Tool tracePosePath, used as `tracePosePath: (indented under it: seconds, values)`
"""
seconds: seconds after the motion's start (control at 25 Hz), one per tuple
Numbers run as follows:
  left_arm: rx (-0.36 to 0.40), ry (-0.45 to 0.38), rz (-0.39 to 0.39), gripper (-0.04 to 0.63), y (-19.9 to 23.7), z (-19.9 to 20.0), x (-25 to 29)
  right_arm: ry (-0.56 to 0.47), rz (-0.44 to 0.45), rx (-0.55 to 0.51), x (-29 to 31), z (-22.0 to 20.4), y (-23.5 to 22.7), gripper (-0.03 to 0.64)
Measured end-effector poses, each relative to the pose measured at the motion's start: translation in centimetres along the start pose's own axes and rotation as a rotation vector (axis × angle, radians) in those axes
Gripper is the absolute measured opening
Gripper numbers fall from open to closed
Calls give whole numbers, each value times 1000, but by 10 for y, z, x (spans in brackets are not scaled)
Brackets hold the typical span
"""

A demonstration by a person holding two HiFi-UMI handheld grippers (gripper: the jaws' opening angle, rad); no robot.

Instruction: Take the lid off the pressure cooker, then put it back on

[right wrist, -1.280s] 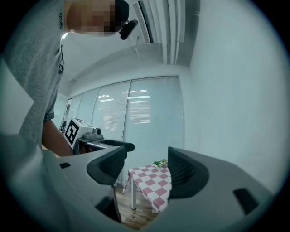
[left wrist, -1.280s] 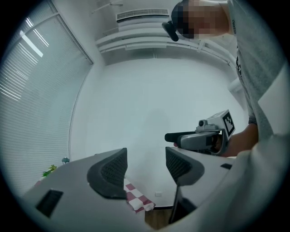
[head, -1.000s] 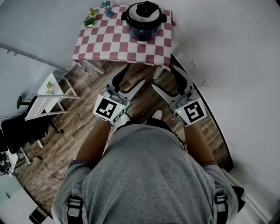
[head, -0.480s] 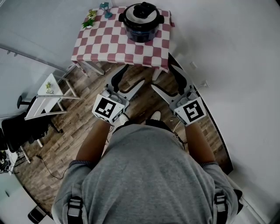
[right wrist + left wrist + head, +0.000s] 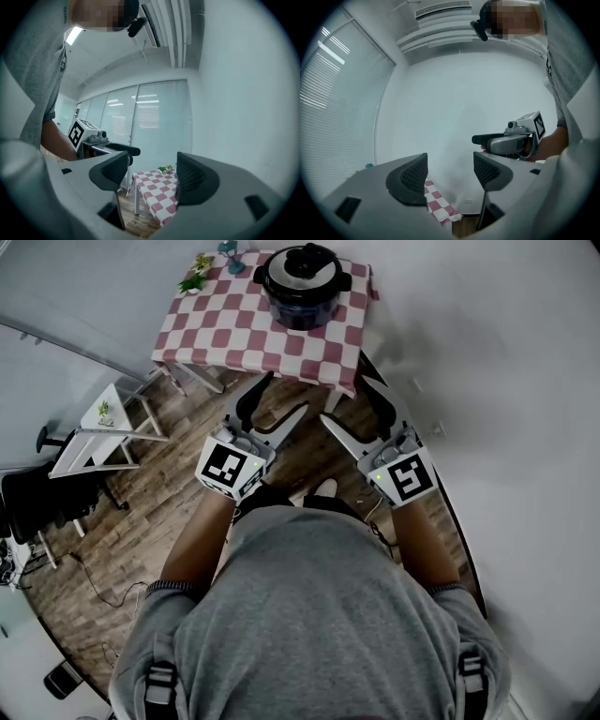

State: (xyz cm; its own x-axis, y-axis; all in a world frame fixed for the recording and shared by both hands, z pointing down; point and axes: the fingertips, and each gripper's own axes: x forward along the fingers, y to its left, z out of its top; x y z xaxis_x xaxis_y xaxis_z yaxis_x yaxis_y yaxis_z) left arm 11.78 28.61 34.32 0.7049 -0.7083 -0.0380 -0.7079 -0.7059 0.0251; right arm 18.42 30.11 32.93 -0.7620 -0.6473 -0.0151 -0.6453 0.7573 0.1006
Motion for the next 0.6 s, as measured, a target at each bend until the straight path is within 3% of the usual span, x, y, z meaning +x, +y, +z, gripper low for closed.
tracePosePath:
  seconds: [0.28, 0.4, 0.6]
  values:
    - [-3, 20, 23, 321, 16, -10, 10, 67, 39, 18, 9, -29, -14, 333]
    - [0, 22, 14, 321, 35, -17, 14, 50, 16, 42, 29, -30, -22, 333]
    - [-13, 22, -17, 321, 85, -23, 25, 127, 17, 38, 71, -53, -26, 330]
